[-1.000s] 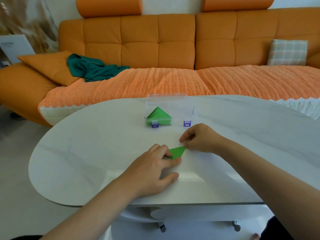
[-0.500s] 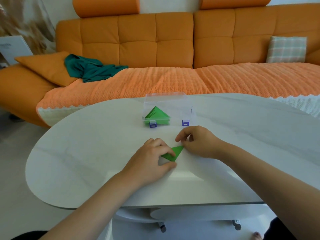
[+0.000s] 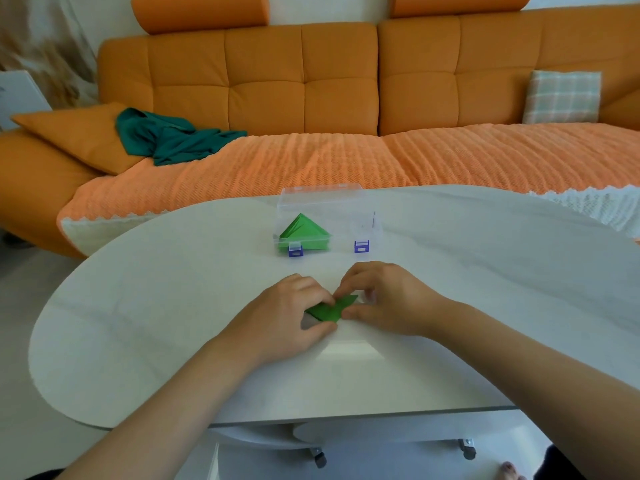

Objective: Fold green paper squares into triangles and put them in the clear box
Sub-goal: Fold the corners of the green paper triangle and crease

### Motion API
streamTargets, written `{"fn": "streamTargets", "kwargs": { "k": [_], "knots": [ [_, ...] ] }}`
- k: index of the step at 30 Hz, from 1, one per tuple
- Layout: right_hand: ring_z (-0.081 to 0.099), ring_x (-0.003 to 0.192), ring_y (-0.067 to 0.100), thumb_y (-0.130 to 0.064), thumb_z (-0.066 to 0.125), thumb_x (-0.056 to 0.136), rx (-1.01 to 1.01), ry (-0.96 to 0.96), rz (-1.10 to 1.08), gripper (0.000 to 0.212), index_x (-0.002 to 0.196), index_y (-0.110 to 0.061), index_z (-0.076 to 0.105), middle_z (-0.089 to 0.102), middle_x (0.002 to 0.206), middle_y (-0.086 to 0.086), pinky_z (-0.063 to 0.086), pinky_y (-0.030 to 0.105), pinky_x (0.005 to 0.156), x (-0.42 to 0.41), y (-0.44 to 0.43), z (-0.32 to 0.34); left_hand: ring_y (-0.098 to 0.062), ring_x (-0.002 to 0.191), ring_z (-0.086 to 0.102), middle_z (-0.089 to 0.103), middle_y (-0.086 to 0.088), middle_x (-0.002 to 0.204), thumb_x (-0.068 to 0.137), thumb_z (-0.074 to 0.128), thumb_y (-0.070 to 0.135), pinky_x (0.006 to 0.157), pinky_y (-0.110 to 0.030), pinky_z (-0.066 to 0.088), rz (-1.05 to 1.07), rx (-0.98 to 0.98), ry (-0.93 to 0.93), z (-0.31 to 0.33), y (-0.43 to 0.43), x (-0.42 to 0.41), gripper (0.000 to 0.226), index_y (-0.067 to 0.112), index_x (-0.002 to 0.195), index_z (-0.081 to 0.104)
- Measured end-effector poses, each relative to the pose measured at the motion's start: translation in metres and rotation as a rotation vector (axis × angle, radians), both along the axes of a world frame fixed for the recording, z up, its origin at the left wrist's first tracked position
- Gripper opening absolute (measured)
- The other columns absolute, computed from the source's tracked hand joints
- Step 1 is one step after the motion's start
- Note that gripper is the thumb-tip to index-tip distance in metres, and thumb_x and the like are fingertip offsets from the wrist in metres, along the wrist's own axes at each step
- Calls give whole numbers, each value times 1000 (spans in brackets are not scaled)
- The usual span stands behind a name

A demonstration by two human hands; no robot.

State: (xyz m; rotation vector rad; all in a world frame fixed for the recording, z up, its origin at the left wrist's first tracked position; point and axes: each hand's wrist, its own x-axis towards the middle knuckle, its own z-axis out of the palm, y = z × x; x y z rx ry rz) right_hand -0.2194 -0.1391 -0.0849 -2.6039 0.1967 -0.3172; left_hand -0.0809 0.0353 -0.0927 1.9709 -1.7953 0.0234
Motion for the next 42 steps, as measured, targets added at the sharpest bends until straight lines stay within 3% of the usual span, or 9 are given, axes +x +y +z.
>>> {"fn": "streamTargets", "kwargs": {
  "k": [4, 7, 11, 15, 19, 26, 31, 37, 42],
  "knots": [
    [53, 75, -2, -43, 76, 80, -6, -2, -22, 24, 103, -38, 72, 60, 96, -21, 42, 15, 70, 0, 3, 0, -11, 80, 60, 69, 8, 88, 91, 56, 32, 73, -29, 51, 13, -98, -28, 0, 4, -5, 22, 19, 98, 72],
    [57, 75, 7, -34, 71, 86, 52, -58, -30, 10, 96, -35, 75, 64, 89, -20, 46, 21, 72, 3, 8, 0, -12, 72, 62, 70, 9, 80, 93, 49, 31, 67, -33, 51, 91, -138, 87, 4, 8, -6, 25, 21, 89, 72],
    [58, 75, 8, -27, 68, 89, 177, -97, -52, 8, 88, -32, 75, 70, 86, -18, 47, 18, 72, 2, 12, 10, -12, 61, 60, 65, 8, 66, 94, 52, 31, 58, -28, 49, 206, -174, 313, 12, 12, -7, 22, 26, 85, 72],
    [57, 72, 4, -24, 67, 89, 251, -67, -51, 12, 82, -31, 74, 70, 80, -17, 47, 18, 69, 1, 11, 23, -8, 69, 71, 73, 5, 72, 97, 59, 18, 70, -30, 58, 201, -153, 568, 22, 14, -10, 19, 17, 83, 73],
    [57, 70, 2, -24, 67, 88, 270, -17, -29, 14, 78, -33, 73, 70, 76, -18, 48, 18, 68, 0, 12, 30, -14, 71, 73, 75, 2, 73, 92, 66, 14, 76, -40, 60, 213, -147, 674, 24, 12, -14, 12, 14, 84, 75],
    [63, 74, 7, -21, 66, 85, 347, -88, -99, 12, 76, -27, 72, 70, 76, -13, 54, 29, 79, 6, 28, 26, -15, 65, 68, 72, 11, 69, 86, 71, 12, 66, -35, 57, 220, -192, 549, 22, 10, -13, 14, 20, 76, 76],
    [65, 71, 18, -25, 68, 79, 351, -89, -147, 10, 70, -27, 72, 70, 70, -12, 58, 37, 72, 8, 32, 27, -10, 60, 64, 71, 11, 69, 84, 72, 13, 60, -23, 52, 227, -192, 497, 22, 10, -10, 13, 21, 75, 77],
    [59, 61, 1, -20, 68, 80, 353, -46, -190, 14, 71, -29, 73, 69, 65, -15, 55, 24, 65, 10, 25, 30, -10, 63, 65, 71, 12, 70, 84, 71, 11, 60, -20, 52, 240, -196, 457, 25, 10, -2, 14, 21, 74, 76],
    [59, 57, -2, -20, 69, 81, 337, -16, -225, 11, 73, -25, 76, 68, 63, -17, 48, 12, 57, 12, 21, 28, -9, 63, 66, 70, 12, 68, 83, 73, 11, 62, -19, 53, 259, -207, 395, 26, 11, 2, 14, 21, 73, 76]
  ]
}}
